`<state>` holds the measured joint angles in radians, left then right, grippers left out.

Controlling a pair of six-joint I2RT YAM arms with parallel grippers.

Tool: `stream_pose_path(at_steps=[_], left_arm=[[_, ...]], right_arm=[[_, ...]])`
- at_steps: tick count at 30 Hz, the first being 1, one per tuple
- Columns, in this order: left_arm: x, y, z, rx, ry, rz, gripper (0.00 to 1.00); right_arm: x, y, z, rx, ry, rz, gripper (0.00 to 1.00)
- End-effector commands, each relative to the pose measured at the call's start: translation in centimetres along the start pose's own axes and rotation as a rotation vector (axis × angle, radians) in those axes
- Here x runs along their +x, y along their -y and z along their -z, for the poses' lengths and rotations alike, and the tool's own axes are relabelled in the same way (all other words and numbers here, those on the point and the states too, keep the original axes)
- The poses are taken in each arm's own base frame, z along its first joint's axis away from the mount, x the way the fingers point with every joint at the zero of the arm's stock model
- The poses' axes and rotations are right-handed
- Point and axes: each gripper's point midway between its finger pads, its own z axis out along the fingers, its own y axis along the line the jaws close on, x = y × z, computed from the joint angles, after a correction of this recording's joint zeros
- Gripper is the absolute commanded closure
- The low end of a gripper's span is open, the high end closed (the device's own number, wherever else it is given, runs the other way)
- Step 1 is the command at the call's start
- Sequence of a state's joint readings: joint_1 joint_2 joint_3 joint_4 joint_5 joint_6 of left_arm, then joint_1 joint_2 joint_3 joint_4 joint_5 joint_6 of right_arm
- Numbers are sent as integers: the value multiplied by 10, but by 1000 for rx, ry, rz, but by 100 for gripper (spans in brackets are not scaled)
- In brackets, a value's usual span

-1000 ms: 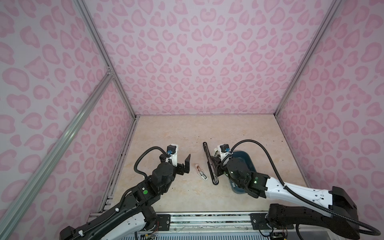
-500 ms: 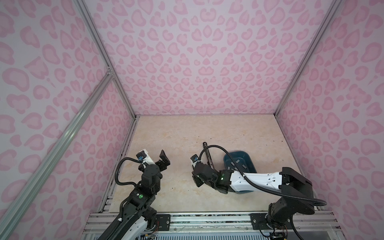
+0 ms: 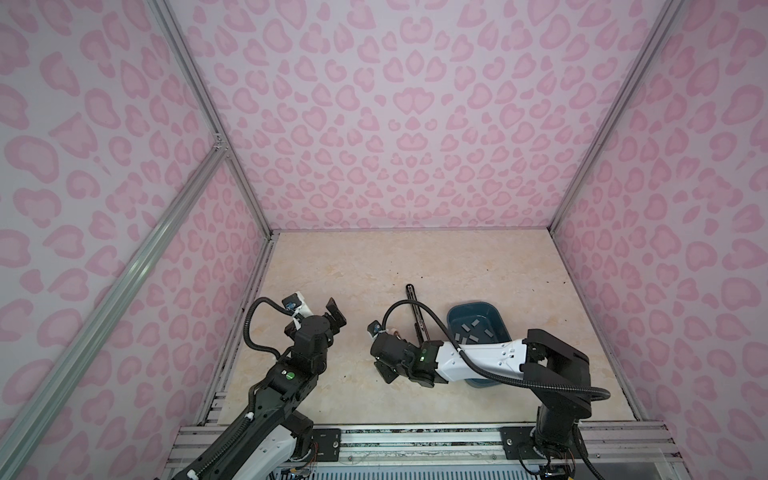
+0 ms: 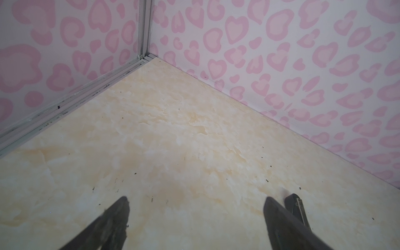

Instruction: Load the staples into the stapler

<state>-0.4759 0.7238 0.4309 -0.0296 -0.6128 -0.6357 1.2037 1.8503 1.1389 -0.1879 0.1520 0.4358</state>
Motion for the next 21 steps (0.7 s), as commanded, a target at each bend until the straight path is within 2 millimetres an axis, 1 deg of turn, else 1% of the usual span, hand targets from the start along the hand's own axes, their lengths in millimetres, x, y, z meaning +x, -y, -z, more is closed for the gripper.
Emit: stream_pose_path(at_steps=[1, 4, 9, 14, 16, 19, 21], left_arm=[[-7, -1, 3, 1, 27, 43, 3], [-5, -5, 4, -4, 37, 59, 3], [-8, -4, 4, -8, 34, 54, 3], [-7, -7, 5, -11, 43, 69, 3], [-8, -8, 5, -15, 47, 71, 3], [-11, -7, 7, -11, 49, 74, 3], [-11, -8, 8, -7, 53, 80, 3]], right_arm=[[8, 0, -8, 5, -45, -14, 100], [11, 6, -14, 20, -67, -40, 100], [18, 19, -23, 13, -107, -113, 100], [18, 20, -23, 21, -108, -112, 100], [19, 19, -24, 21, -115, -110, 97], [19, 19, -23, 40, -113, -99, 86], [18, 21, -21, 50, -105, -98, 83]])
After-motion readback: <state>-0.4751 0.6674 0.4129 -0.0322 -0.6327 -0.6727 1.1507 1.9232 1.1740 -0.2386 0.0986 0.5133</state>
